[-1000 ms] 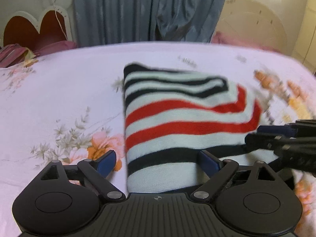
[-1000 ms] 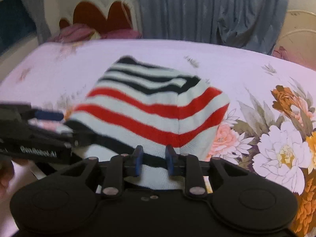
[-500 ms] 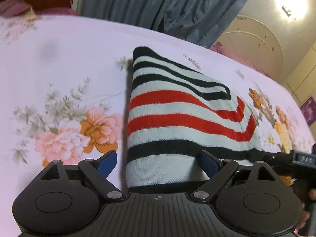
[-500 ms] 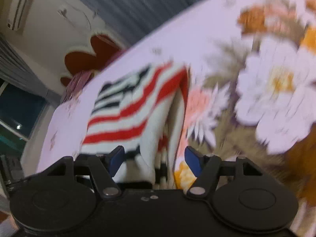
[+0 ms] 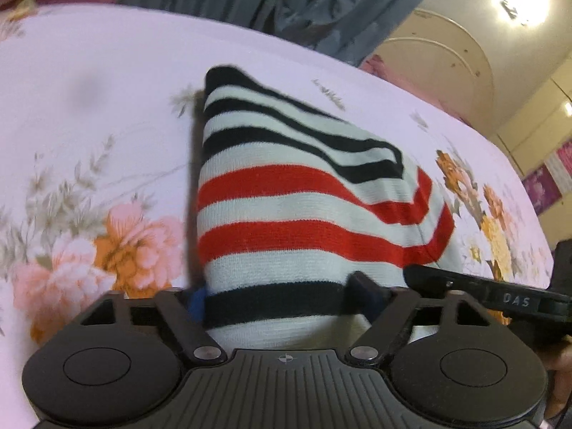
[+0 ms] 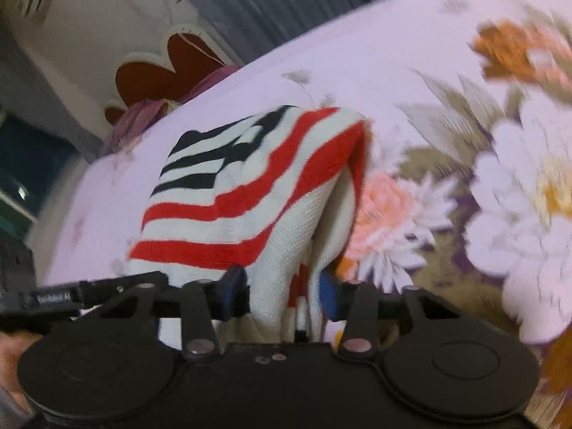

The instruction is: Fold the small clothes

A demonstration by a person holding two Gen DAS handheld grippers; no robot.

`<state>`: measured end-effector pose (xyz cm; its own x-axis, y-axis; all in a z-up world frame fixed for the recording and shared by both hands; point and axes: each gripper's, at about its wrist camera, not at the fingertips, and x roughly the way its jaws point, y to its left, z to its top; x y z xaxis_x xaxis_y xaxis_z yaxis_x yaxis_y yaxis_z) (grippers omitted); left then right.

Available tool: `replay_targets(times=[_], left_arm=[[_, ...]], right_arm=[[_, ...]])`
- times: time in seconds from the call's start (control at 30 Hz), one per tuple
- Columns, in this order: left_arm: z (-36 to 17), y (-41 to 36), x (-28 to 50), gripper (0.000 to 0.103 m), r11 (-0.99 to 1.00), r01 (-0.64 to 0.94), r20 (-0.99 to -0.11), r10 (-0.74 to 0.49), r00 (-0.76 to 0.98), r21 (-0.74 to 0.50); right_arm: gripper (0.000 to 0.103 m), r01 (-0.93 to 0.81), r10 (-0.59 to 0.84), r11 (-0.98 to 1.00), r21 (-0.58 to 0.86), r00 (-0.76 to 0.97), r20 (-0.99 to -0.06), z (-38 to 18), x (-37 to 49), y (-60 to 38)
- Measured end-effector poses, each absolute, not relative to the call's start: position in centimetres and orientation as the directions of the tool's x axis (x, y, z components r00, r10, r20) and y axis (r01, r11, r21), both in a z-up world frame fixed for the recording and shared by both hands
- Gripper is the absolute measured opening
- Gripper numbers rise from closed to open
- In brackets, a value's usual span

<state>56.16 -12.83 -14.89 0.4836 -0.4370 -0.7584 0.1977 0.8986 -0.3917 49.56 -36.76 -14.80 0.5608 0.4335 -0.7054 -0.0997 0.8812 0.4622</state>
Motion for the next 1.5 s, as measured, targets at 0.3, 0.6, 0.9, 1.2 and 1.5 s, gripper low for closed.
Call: replay_targets(times=[0.3, 0.6, 0.9, 1.2, 1.5], left_arm=[[-12.0, -13.2, 54.5, 0.054, 0.902, 0.347, -0.711, -0.42, 0.564, -0.258], [-7.5, -5.7, 53.3, 0.054, 0.906, 0.367, -0.665, -0.409, 0.625, -0.213], [-7.2, 5.8, 51.7, 0.054, 0.941, 0.28, -0.699, -0.329, 0.635, -0.188], [-13.1, 11.0, 50.9, 0.072, 0.941, 0.195, -0.725, -0.339, 0.6, -0.278], [-12.7, 11.4, 50.5, 0.086, 0.943, 0.222, -0.717, -0.332, 0.613, -0.247]], right_arm=[[0.031, -0.132, 0.229, 0.973, 0.189, 0.651, -0.724, -11.0, 47.4, -31.2], [0.03, -0.173, 0.213, 0.977, 0.127, 0.695, -0.686, -7.7, 46.3, -25.1], [0.03, -0.269, 0.3, 0.95, 0.156, 0.66, -0.689, -9.0, 46.5, -14.4], [0.031, -0.246, 0.287, 0.954, 0.173, 0.572, -0.768, -13.4, 46.6, -10.0], [0.037, -0.159, 0.291, 0.957, 0.245, 0.561, -0.775, -13.4, 46.7, -11.4]])
